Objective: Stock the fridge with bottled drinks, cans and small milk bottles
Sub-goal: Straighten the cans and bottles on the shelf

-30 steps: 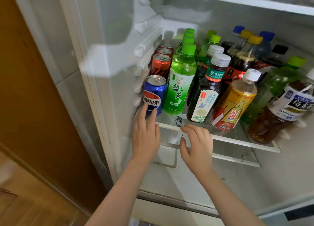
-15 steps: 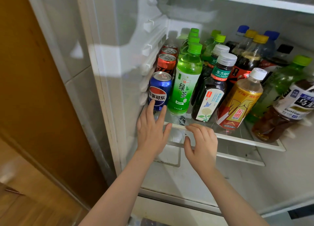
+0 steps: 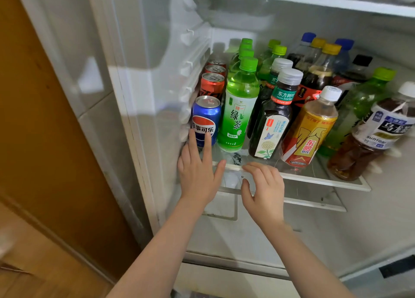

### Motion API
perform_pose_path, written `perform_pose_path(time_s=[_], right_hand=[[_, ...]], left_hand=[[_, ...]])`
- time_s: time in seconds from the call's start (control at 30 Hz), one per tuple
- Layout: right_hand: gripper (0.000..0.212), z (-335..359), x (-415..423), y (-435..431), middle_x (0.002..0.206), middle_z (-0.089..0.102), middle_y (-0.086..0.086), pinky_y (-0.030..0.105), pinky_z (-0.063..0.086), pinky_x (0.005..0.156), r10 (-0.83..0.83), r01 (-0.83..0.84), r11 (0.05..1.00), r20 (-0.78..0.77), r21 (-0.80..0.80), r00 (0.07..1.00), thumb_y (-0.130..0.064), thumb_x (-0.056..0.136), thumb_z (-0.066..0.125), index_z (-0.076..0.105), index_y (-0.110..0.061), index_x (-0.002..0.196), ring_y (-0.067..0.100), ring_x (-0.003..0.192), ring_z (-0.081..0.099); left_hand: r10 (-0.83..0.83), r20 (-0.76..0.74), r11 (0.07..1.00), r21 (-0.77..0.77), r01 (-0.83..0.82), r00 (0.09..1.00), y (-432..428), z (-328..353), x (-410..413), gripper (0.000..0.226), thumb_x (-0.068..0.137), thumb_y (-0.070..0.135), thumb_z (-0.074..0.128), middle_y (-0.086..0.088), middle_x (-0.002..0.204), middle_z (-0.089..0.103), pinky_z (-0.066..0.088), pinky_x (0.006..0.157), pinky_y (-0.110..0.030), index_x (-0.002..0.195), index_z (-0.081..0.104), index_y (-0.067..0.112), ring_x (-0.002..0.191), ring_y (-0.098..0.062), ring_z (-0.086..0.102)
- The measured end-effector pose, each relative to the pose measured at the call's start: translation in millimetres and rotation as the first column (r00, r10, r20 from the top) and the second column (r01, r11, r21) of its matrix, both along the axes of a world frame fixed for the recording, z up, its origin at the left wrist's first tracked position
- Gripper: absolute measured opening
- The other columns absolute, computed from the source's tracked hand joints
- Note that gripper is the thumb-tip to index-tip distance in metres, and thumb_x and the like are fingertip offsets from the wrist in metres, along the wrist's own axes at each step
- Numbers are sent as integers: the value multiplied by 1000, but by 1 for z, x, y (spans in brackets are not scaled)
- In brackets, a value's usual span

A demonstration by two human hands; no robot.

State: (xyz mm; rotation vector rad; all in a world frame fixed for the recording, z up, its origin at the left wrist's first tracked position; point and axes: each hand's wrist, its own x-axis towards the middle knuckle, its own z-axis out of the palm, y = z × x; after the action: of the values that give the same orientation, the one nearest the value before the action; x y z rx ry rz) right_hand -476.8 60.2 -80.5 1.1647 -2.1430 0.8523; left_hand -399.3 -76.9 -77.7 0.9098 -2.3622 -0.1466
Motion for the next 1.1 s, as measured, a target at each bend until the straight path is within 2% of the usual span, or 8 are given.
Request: perform_pose_path(time_s=[0.13, 0.5, 0.77, 0.93, 1.1], right_hand=[[30, 0, 2, 1, 107, 67, 2, 28, 39, 88, -11, 11, 1000, 11, -6, 1000, -9, 74, 60, 68, -9, 103, 23, 99, 58], [29, 0, 2, 0, 107, 67, 3, 28, 39, 88, -10, 10, 999, 7, -30, 1000, -8, 74, 60, 68, -9, 102, 22, 99, 58], [30, 1, 3, 0, 108, 66, 2, 27, 39, 90, -1, 1, 1000, 20, -26, 1000, -14, 78, 51, 67, -10, 103, 22, 101, 57], [31, -2, 1, 3, 110, 65, 2, 25, 37, 91, -7, 7, 1000, 17, -1, 1000, -8, 75, 60, 67, -11, 104, 21, 102, 56], [34, 0, 1, 8, 111, 65, 3, 27, 40, 90, 22, -23, 999, 22, 42, 1000, -7, 72, 64, 67, -10, 106, 23, 101, 58]], left_hand=[[19, -7, 999, -28, -19, 1000, 3, -2, 0, 74, 91, 56, 34, -16, 156, 16, 33, 106, -43, 152, 12, 20, 134, -35, 31], [21, 62, 1000, -19, -20, 998, 2, 2, 1, 73, 91, 58, 26, -15, 157, 12, 30, 108, -43, 152, 7, 24, 136, -34, 27], [38, 47, 999, -26, -37, 998, 2, 4, 0, 72, 89, 53, 44, -17, 152, 26, 37, 102, -45, 150, 20, 22, 129, -36, 37], [33, 34, 999, -23, -33, 999, 4, 6, 3, 71, 87, 54, 35, -17, 151, 28, 39, 100, -45, 149, 24, 21, 127, -36, 39], [-18, -17, 1000, 11, 18, 1000, 5, 7, 7, 75, 87, 48, 52, -16, 152, 25, 33, 105, -47, 148, 26, 14, 132, -37, 34]])
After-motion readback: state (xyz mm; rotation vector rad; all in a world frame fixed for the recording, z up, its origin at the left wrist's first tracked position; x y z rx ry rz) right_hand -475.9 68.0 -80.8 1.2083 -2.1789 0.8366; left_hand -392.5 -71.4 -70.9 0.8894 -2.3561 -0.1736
